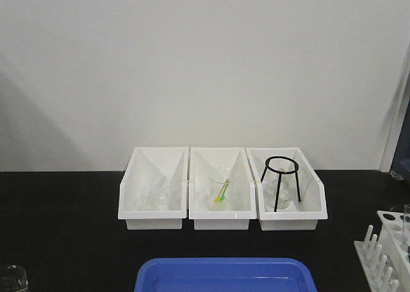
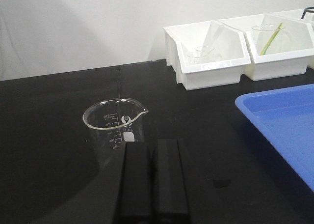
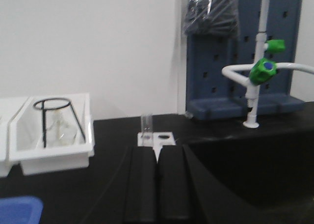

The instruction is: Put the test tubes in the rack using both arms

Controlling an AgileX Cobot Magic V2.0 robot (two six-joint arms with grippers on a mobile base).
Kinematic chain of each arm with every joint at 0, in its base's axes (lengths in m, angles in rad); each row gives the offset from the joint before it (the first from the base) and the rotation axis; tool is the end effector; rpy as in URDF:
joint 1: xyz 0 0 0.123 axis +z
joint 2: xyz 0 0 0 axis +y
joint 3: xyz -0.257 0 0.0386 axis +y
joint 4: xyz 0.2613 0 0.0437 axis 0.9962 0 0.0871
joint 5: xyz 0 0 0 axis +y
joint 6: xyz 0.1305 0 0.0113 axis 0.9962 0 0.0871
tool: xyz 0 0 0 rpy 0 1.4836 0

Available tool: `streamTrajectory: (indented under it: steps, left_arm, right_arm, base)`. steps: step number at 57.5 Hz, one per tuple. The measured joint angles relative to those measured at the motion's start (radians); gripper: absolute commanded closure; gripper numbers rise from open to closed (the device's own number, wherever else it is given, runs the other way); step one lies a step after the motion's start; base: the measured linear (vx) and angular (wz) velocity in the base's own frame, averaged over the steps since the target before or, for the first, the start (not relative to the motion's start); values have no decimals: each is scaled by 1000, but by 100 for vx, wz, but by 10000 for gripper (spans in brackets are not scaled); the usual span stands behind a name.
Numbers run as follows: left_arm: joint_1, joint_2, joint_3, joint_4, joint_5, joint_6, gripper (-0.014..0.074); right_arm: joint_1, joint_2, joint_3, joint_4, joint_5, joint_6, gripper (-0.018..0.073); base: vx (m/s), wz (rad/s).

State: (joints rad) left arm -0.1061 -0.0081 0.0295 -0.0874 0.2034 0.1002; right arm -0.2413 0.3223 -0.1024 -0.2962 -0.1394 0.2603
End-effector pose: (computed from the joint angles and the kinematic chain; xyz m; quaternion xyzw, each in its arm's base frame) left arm 0.1336 -0.0166 0.1796 0.0512 0.7520 -0.0367 0.6561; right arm 0.1604 -0.0340 0.2267 0.0591 0.7044 -0.0826 0.7025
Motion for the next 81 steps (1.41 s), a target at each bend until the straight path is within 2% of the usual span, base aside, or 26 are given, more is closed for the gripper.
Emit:
streamTrajectory:
  steps: [9, 16, 28, 43, 60, 81]
  left_arm:
    - [0, 0, 0, 0, 0, 0, 617]
    - [0, 0, 0, 0, 0, 0, 617]
    - [0, 0, 0, 0, 0, 0, 617]
    - [0, 0, 0, 0, 0, 0, 617]
    - [0, 0, 0, 0, 0, 0, 617]
    - [0, 0, 0, 0, 0, 0, 617]
  right_arm:
    - [144, -117, 114, 64, 79, -32, 567]
    - [183, -196, 134, 106, 139, -38, 567]
    - [188, -317, 134, 172, 218, -77, 567]
    - [188, -333, 134, 221, 231, -87, 567]
    - [188, -333, 134, 220, 231, -89, 567]
    - [188, -333, 134, 195, 231, -167, 567]
  base:
    - [0, 0]
    - [0, 0]
    - [0, 0]
    - [0, 0]
    - [0, 0]
    - [0, 0]
